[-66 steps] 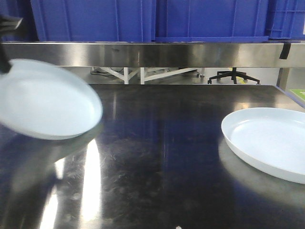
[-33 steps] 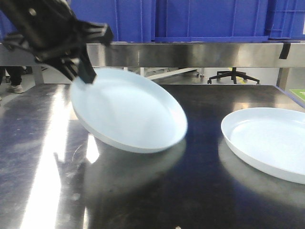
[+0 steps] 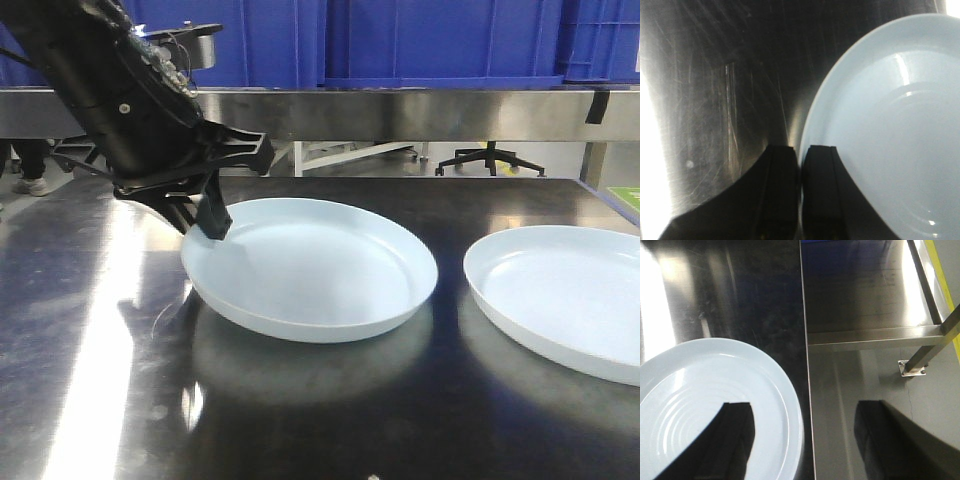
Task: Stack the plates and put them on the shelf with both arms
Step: 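Grasp the plate rim with the left gripper and slide it toward the center, then release the plate and raise the left gripper away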
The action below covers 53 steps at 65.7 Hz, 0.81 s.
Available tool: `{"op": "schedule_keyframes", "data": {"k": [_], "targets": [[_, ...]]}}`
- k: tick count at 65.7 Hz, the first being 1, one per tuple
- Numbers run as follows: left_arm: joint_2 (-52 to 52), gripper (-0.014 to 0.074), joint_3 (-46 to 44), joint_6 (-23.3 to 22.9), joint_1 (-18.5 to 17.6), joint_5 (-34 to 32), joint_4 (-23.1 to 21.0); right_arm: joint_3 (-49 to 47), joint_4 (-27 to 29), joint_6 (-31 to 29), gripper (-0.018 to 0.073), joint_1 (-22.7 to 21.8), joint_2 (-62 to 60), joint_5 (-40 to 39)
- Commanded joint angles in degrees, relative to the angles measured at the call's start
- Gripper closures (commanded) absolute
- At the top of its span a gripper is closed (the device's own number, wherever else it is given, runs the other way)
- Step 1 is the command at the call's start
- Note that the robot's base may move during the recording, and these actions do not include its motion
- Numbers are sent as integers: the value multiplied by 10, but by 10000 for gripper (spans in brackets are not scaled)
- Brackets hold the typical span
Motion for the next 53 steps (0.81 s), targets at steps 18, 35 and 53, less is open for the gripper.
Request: {"op": "schedule_keyframes", "data": {"k": [18,35,53], "targets": [[-30,131,-35,-4,-4,15,14,-20,-2,-4,22,1,-3,-34],[-113,523,-81,-4,24,29,41,-20,-2,-4,22,1,-3,-34],[-293,511,-26,-20,153,-9,67,-20,-2,-4,22,1,-3,-34]]}}
